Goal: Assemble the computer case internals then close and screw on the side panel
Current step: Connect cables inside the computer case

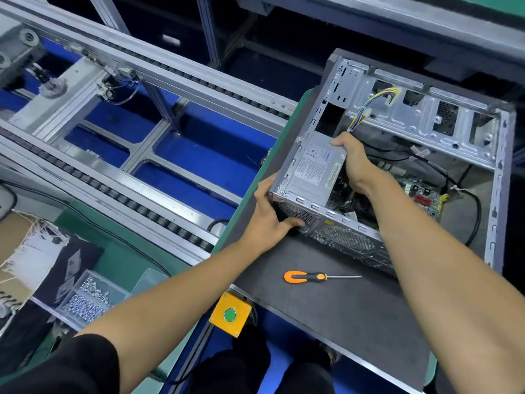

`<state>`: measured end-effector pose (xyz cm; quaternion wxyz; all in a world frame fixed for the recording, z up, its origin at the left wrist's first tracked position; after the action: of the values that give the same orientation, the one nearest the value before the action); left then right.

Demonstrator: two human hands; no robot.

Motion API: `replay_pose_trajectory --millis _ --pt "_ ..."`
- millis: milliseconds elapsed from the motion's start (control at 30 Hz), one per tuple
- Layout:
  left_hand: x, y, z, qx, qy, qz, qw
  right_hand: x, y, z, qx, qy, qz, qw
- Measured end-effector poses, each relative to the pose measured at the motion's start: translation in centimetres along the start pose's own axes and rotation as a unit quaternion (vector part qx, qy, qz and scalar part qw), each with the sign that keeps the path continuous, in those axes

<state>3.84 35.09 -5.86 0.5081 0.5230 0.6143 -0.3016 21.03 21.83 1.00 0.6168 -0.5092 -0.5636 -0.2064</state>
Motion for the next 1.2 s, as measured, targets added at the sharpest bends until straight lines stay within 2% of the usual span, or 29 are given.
replay_pose_trajectory --millis 133,333,500,633,833,933,1067,1200 --pt "-0.3 0.0 0.0 0.029 0.001 0.008 1.000 0.1 0.3 -0.1 0.011 -0.007 -0.004 1.000" --pt "-0.8 -0.4 0.3 -0.021 -0.030 -0.006 0.999 0.0 0.3 0.0 0.000 0.014 -0.019 1.000" --pt "-1.6 -0.5 -0.3 -0.024 -0.039 0.030 0.998 0.2 -0.3 -0.1 -0.024 -0.001 -0.012 1.000" --pt "-3.1 0.0 -0.8 -0.046 -0.028 0.120 0.991 -0.1 -0.9 0.5 -0.018 0.005 -0.011 1.000" --pt "-3.6 -0.3 -0.2 -0.049 -0.002 0.103 0.993 0.8 -0.2 1.4 0.028 0.047 -0.045 0.997" --pt "-4.0 0.0 -0.3 -0.041 0.007 0.105 0.994 0.8 -0.4 1.1 0.018 0.052 -0.033 0.998" --pt "-4.0 0.1 -0.6 0.005 0.003 0.146 0.989 0.3 -0.8 0.6 0.020 0.039 -0.012 0.999" --pt "-4.2 -0.2 -0.6 0.024 -0.005 0.118 0.993 -0.2 -0.5 0.4 0.011 0.016 0.005 1.000"
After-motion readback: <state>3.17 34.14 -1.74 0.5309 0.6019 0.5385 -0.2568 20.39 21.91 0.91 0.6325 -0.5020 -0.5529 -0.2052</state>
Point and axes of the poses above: each hand's wrist, its own y-axis towards the middle knuckle, its own z-axis out of the palm, x = y × z, the point moved 4 cm from there along y, towards the middle knuckle, and after that the axes turned 5 degrees about -y, right-handed, at the moved point
